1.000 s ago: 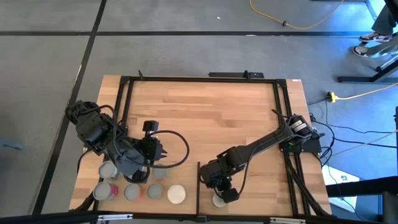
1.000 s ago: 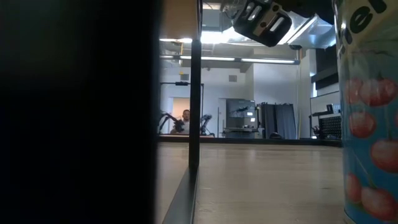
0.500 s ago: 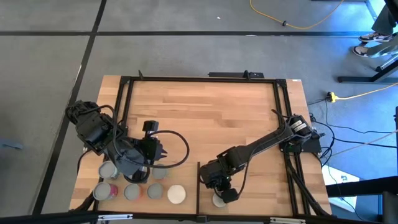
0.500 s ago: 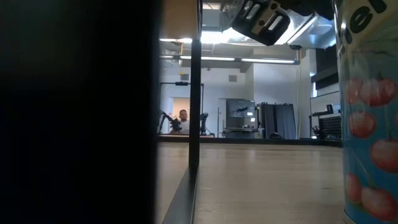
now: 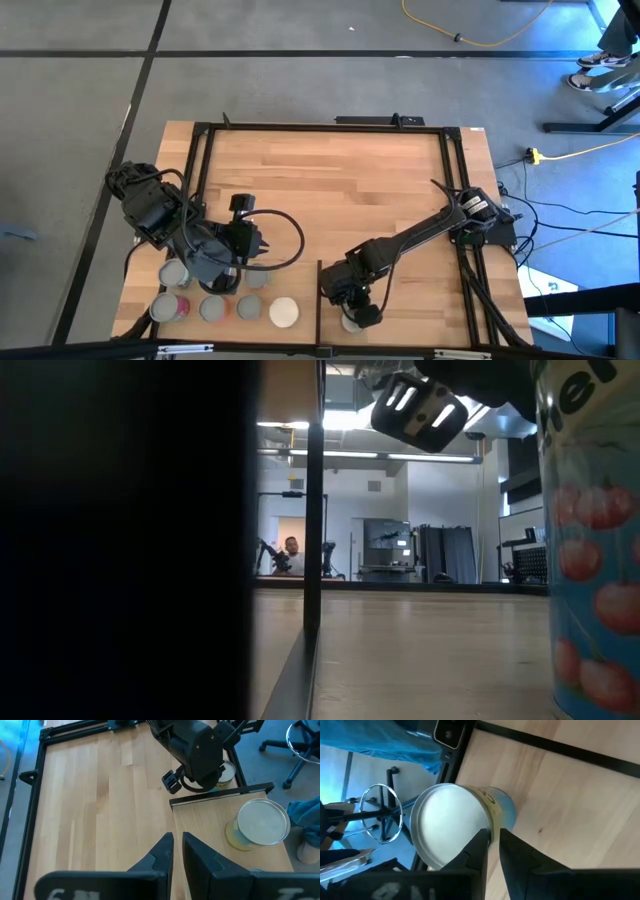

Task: Pick and place cans onto a shelf
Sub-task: Put the canned cherries on the shelf

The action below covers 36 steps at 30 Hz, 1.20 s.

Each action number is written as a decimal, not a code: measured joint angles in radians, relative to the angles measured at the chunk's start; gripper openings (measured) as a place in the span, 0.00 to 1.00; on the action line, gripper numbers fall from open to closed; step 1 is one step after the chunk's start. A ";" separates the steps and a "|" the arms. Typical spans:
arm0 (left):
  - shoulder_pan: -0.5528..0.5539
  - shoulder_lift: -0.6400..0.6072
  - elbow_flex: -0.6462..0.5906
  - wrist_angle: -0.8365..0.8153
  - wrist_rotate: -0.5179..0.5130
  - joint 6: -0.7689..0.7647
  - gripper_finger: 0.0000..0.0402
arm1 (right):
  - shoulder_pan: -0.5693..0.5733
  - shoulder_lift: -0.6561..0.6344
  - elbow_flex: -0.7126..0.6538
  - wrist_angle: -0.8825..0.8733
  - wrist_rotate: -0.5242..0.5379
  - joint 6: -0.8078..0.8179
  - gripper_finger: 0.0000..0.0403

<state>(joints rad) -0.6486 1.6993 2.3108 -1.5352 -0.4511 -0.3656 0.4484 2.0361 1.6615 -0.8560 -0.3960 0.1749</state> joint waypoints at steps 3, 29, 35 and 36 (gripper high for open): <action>0.000 0.000 0.000 0.000 0.000 0.000 0.08 | 0.000 0.000 0.000 0.000 0.007 -0.005 0.12; 0.000 0.000 0.000 0.000 0.000 0.001 0.08 | -0.005 0.040 0.005 0.049 -0.048 -0.025 0.01; -0.009 0.000 0.000 0.000 0.000 0.001 0.08 | -0.016 0.013 -0.001 -0.032 0.051 -0.023 0.00; -0.012 0.000 0.000 0.000 0.000 0.001 0.08 | -0.019 0.010 0.001 -0.063 0.089 -0.025 0.00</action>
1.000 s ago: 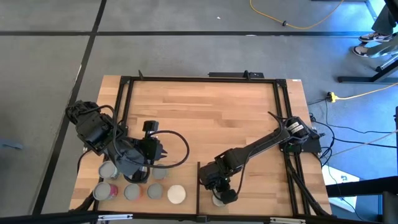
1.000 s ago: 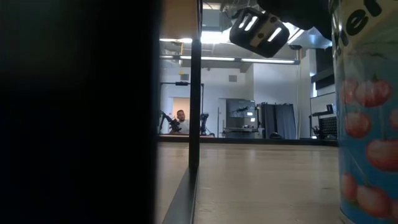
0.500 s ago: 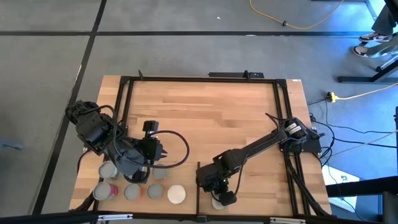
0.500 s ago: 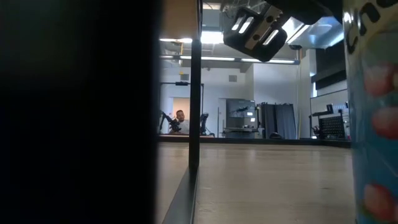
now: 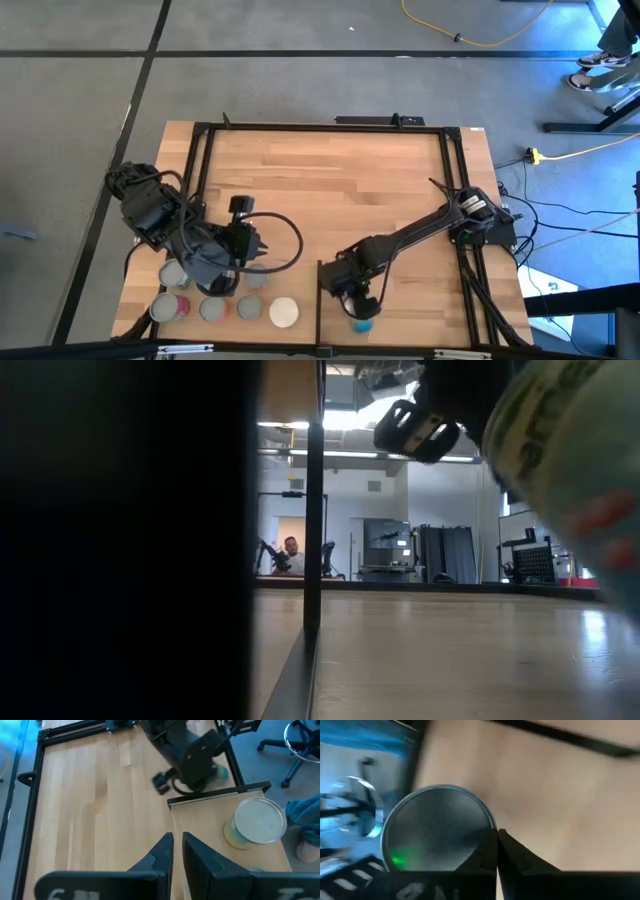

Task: Pick and place cans onto a shelf
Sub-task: Put the canned cherries on the shelf

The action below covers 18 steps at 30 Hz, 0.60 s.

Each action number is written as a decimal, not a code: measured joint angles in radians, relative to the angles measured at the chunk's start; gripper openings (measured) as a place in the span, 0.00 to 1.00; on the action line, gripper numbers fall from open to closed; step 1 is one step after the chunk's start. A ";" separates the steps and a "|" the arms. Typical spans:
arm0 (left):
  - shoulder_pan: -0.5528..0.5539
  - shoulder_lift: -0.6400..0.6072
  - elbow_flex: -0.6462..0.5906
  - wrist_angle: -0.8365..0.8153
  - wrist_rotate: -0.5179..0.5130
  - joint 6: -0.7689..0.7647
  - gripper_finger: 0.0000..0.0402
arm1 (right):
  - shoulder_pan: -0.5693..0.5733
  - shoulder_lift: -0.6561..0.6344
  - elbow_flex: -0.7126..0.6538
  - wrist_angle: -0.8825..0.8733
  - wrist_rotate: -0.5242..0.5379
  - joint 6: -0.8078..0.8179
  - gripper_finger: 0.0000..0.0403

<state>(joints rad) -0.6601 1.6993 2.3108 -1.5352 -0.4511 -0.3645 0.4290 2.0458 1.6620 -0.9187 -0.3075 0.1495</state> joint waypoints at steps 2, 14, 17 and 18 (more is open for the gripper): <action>-0.006 0.000 0.000 0.000 0.000 0.000 0.08 | -0.010 -0.009 0.017 -0.076 0.052 -0.007 0.00; -0.023 0.000 0.000 0.002 0.000 0.000 0.08 | -0.109 -0.017 0.091 -0.308 0.178 -0.179 0.00; -0.022 0.000 0.000 0.002 0.000 0.000 0.08 | -0.145 -0.017 0.091 -0.340 0.189 -0.232 0.00; -0.022 0.000 0.000 0.002 0.000 0.000 0.08 | -0.158 -0.017 0.091 -0.345 0.191 -0.250 0.00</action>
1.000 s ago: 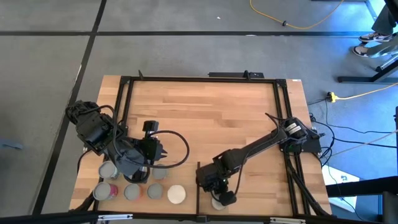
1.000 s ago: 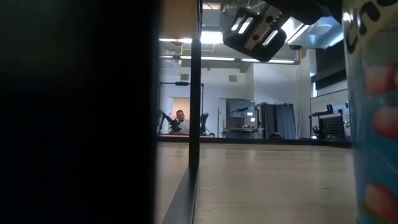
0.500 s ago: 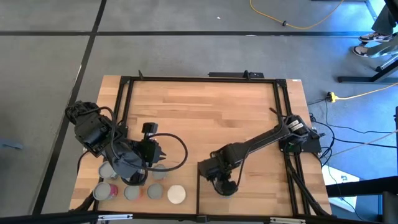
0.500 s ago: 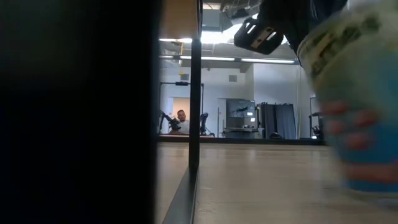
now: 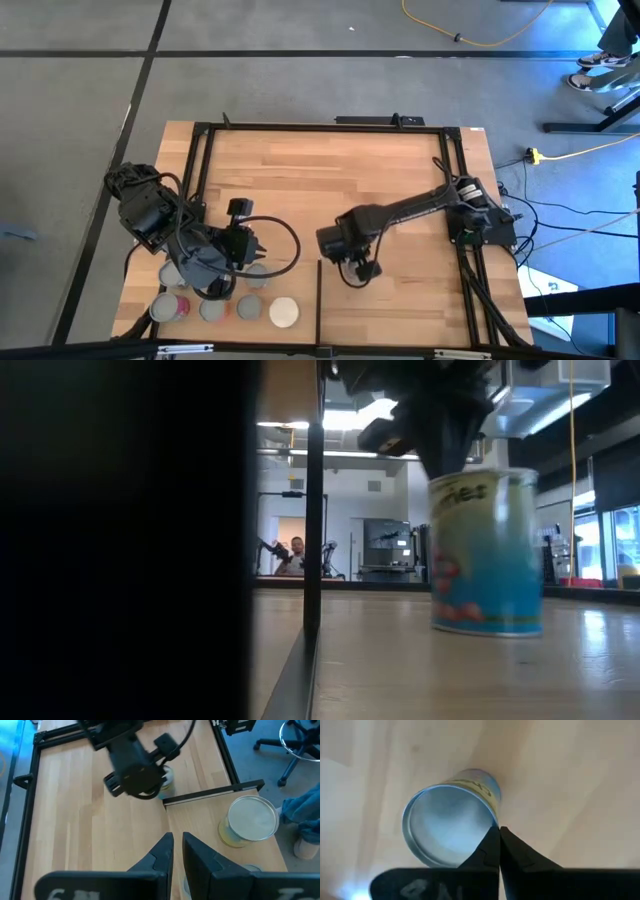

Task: Pick and place cans onto a shelf
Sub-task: Put the canned cherries on the shelf

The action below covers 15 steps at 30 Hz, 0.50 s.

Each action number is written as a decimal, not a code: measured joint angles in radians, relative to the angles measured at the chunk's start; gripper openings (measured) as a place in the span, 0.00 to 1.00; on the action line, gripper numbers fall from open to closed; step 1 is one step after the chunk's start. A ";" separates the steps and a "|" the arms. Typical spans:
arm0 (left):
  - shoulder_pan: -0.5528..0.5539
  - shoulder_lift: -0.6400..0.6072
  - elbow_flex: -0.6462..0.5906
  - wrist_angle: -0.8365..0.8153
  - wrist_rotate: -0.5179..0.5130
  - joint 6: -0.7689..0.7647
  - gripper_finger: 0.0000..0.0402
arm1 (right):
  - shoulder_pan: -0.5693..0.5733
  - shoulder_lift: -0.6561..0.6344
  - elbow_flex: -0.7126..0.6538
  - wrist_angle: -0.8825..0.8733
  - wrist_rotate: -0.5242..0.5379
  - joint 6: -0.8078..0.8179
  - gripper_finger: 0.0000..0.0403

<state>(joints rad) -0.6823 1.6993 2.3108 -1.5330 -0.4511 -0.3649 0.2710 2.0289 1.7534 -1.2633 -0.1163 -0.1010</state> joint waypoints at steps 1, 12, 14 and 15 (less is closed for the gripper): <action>0.000 0.000 0.000 0.000 0.000 0.000 0.08 | -0.013 0.000 0.000 0.000 0.013 -0.019 0.00; 0.000 0.000 0.000 -0.003 0.000 0.006 0.08 | -0.205 0.000 0.006 0.067 0.100 -0.271 0.00; 0.002 0.000 0.000 -0.003 -0.001 0.006 0.08 | -0.237 0.000 0.016 0.102 0.101 -0.302 0.00; 0.002 0.000 0.000 -0.003 -0.004 0.005 0.08 | -0.252 0.000 0.020 0.132 0.101 -0.320 0.00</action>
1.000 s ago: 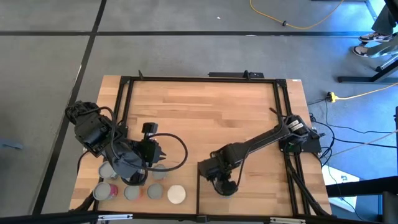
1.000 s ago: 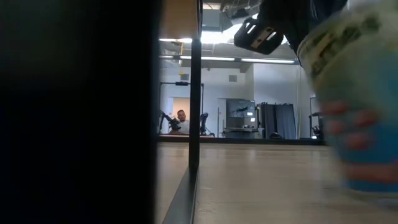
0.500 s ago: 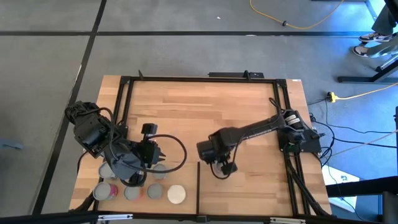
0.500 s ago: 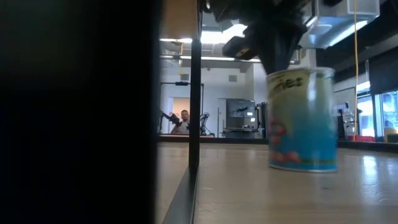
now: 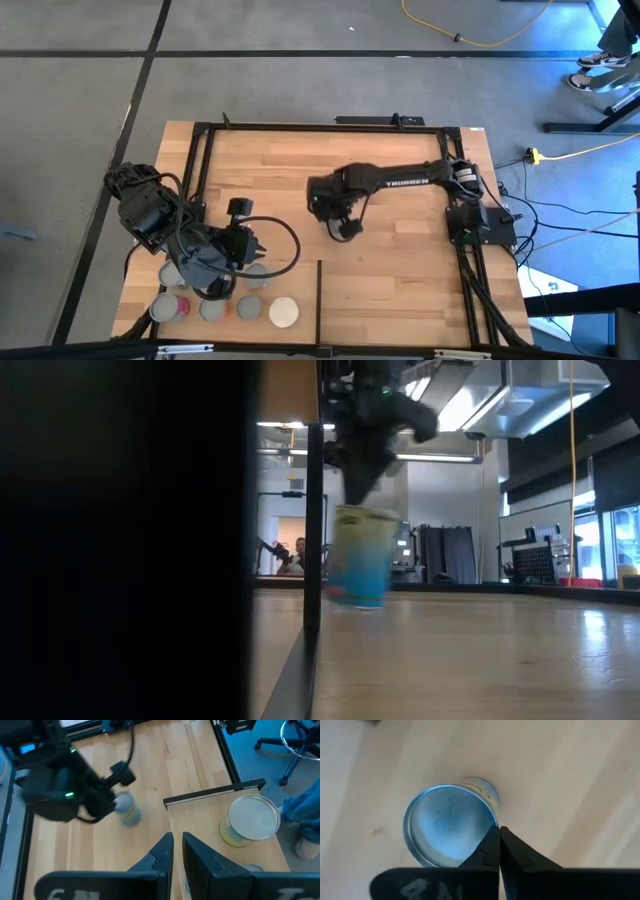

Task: Pick and place cans onto a shelf
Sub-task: Put the canned cherries on the shelf

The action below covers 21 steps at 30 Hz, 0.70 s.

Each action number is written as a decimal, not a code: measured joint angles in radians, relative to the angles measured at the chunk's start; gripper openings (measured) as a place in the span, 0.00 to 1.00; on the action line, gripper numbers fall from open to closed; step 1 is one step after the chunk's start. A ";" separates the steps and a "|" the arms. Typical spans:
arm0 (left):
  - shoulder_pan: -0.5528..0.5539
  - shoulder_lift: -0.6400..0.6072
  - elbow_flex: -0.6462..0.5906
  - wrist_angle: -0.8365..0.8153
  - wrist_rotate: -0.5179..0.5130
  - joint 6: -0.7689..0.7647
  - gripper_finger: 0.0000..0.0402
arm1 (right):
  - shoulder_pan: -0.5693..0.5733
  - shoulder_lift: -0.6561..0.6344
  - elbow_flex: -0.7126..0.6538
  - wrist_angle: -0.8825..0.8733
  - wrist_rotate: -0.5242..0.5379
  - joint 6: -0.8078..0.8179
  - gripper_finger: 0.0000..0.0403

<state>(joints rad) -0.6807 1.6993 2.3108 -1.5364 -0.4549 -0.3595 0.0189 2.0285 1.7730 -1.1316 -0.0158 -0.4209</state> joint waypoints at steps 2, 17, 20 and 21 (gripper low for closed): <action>0.000 0.000 0.000 0.000 -0.007 -0.004 0.08 | -0.024 0.000 0.014 0.048 0.001 -0.025 0.00; 0.064 0.000 0.000 0.001 -0.008 -0.057 0.08 | -0.088 0.006 0.044 0.151 -0.055 -0.113 0.00; 0.073 0.000 0.000 0.001 -0.008 -0.057 0.08 | -0.087 0.006 0.044 0.145 -0.066 -0.115 0.00; 0.075 0.000 0.000 0.001 -0.008 -0.057 0.08 | -0.087 0.006 0.044 0.141 -0.066 -0.116 0.00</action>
<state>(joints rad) -0.6061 1.6993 2.3108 -1.5352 -0.4629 -0.4168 -0.0685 2.0346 1.8168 -0.9907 -0.0814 -0.5369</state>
